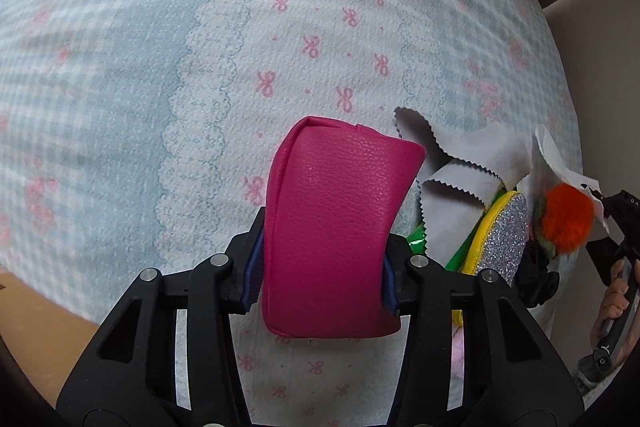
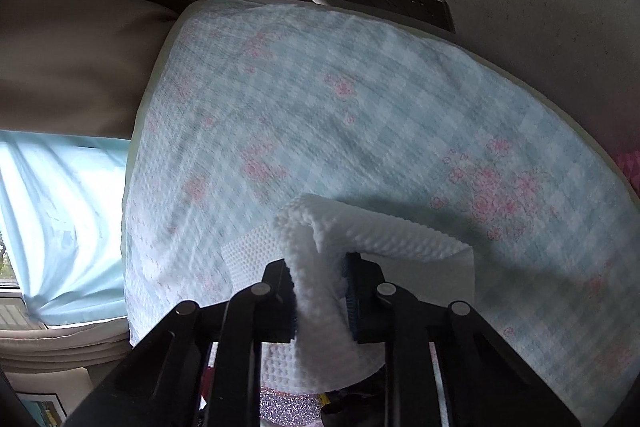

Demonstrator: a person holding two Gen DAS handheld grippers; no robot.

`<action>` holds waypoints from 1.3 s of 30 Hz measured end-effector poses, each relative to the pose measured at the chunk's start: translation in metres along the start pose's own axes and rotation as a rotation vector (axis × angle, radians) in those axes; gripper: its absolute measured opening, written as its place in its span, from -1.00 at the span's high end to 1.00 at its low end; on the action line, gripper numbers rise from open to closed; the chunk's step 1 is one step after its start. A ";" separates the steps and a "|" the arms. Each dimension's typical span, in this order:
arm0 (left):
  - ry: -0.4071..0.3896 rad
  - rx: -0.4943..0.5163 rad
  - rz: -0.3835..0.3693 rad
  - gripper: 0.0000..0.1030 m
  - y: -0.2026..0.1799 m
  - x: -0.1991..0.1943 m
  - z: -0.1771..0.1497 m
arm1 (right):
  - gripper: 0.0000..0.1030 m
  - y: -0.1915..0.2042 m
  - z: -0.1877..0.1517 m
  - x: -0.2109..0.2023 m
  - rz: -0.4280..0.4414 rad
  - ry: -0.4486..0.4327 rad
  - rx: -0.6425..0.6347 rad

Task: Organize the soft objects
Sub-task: 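Carry the pink pouch and white cloth with both tools toward the cardboard box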

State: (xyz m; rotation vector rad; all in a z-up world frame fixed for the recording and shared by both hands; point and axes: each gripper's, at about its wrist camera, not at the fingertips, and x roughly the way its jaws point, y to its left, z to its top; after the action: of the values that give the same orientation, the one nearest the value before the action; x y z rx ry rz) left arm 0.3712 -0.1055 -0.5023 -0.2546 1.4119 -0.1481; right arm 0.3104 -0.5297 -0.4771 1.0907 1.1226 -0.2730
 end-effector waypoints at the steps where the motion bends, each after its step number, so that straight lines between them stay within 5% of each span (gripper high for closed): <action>1: -0.002 0.002 0.000 0.23 -0.001 -0.002 0.000 | 0.75 0.002 0.000 -0.001 0.004 -0.004 -0.003; 13: -0.043 0.003 -0.014 0.25 -0.005 -0.040 0.000 | 0.82 0.016 0.000 -0.028 0.067 -0.070 -0.031; 23: -0.141 0.020 -0.038 0.25 -0.019 -0.117 -0.012 | 0.82 0.051 -0.007 -0.079 0.133 -0.124 -0.094; 39: -0.313 0.028 -0.062 0.25 -0.016 -0.283 -0.089 | 0.82 0.139 -0.098 -0.200 0.161 -0.131 -0.396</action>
State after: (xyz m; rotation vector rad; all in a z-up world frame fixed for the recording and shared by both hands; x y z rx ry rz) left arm 0.2403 -0.0571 -0.2397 -0.2855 1.0917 -0.1708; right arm 0.2538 -0.4468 -0.2347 0.7919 0.9169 0.0076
